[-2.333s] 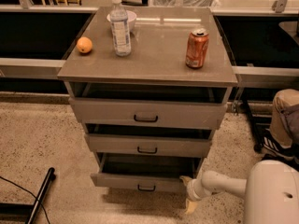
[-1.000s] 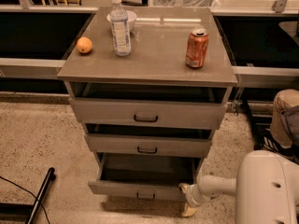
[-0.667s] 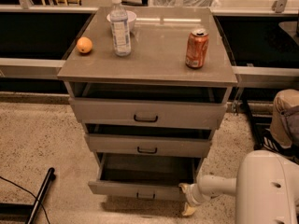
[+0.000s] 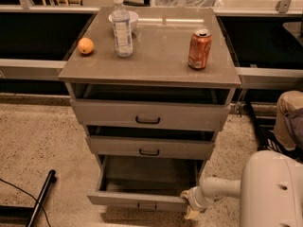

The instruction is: Open bottom drawer

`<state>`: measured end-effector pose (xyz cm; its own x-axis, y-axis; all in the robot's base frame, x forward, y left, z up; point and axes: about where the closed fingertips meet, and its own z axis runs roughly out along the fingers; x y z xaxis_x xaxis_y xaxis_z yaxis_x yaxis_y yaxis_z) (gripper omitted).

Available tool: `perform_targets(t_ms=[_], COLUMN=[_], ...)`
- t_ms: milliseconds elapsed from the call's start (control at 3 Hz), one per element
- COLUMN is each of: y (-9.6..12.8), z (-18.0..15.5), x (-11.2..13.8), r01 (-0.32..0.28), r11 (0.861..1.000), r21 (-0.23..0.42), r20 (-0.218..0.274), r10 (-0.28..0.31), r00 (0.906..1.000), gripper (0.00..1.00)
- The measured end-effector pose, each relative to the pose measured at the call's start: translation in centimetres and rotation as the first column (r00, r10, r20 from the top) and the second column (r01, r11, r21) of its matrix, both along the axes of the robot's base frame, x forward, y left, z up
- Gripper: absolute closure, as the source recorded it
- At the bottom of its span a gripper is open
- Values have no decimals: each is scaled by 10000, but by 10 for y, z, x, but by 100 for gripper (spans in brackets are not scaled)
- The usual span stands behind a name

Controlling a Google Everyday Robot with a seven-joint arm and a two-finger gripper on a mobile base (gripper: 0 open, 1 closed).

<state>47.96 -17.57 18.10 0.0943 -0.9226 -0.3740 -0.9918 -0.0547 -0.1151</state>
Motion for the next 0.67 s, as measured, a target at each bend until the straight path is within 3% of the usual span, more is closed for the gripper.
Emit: perform_targets(t_ms=[667], y=[0], z=[-6], x=[-1], r01=[-68], r11=[9999], r21=[-95], r20=[-116], r10=[67], r00=[9999], gripper=[32])
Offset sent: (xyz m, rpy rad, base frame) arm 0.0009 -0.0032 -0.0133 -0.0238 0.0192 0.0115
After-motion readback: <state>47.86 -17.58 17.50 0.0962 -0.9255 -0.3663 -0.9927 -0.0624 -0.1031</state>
